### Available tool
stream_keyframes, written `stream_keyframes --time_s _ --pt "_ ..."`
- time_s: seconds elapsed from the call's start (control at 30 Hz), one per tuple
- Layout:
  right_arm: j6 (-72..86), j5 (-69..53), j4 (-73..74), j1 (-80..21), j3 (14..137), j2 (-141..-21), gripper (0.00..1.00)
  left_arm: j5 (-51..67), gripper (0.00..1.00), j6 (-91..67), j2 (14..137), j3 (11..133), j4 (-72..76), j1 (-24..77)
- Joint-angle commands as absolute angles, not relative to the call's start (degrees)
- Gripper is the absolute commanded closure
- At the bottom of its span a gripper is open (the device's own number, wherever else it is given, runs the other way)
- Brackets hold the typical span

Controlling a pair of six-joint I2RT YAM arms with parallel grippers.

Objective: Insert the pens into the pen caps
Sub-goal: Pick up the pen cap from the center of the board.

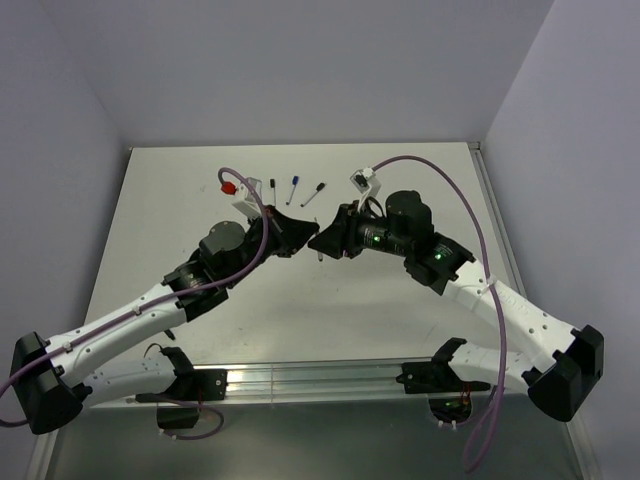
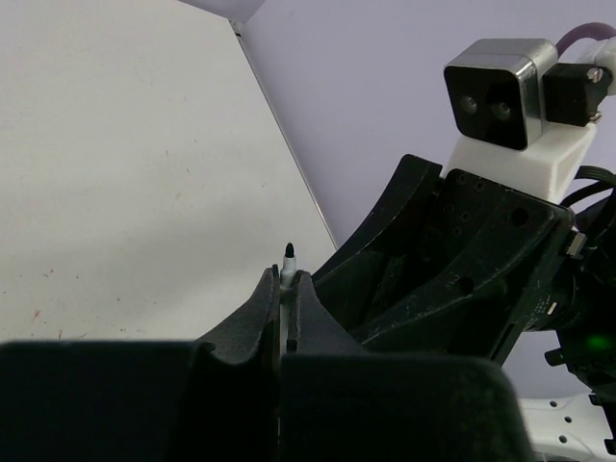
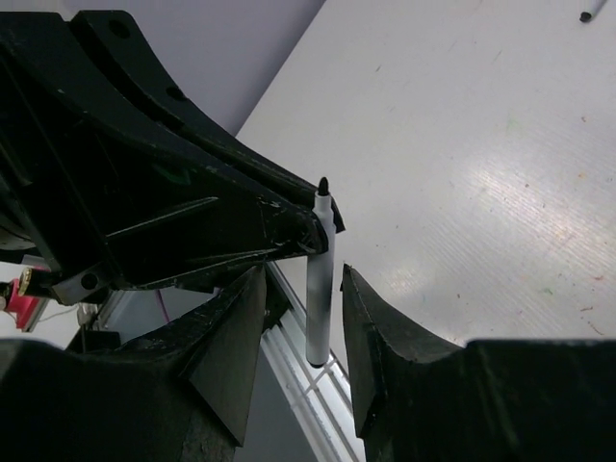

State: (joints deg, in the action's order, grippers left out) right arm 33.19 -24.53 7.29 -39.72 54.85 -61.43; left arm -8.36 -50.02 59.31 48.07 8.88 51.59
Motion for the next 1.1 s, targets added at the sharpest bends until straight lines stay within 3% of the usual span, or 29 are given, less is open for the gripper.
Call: stream_keyframes --time_s 0.0,0.53,0.7,0.9,1.07 --pt "32.7 -24.9 5.4 -40.5 58.4 -61.9 0.55 -8.5 1.00 -48.8 59.3 51.5 12.0 52.0" --pt "33.0 -24.3 6.1 -41.3 58.5 -62.4 0.60 -8.1 1.00 -48.9 59.2 52.4 11.7 52.0" --pt "33.3 -24.7 6.0 -41.3 58.4 -62.8 0.72 -7.9 1.00 -49.1 59.0 51.7 12.4 52.1" --pt "33.0 -23.4 6.7 -41.3 58.1 -62.2 0.99 -4.8 1.00 -49.0 59.6 51.9 12.0 52.1" --pt "32.3 -21.8 7.6 -41.3 57.4 -61.3 1.00 -5.4 0.96 -49.0 58.0 50.8 8.3 52.1"
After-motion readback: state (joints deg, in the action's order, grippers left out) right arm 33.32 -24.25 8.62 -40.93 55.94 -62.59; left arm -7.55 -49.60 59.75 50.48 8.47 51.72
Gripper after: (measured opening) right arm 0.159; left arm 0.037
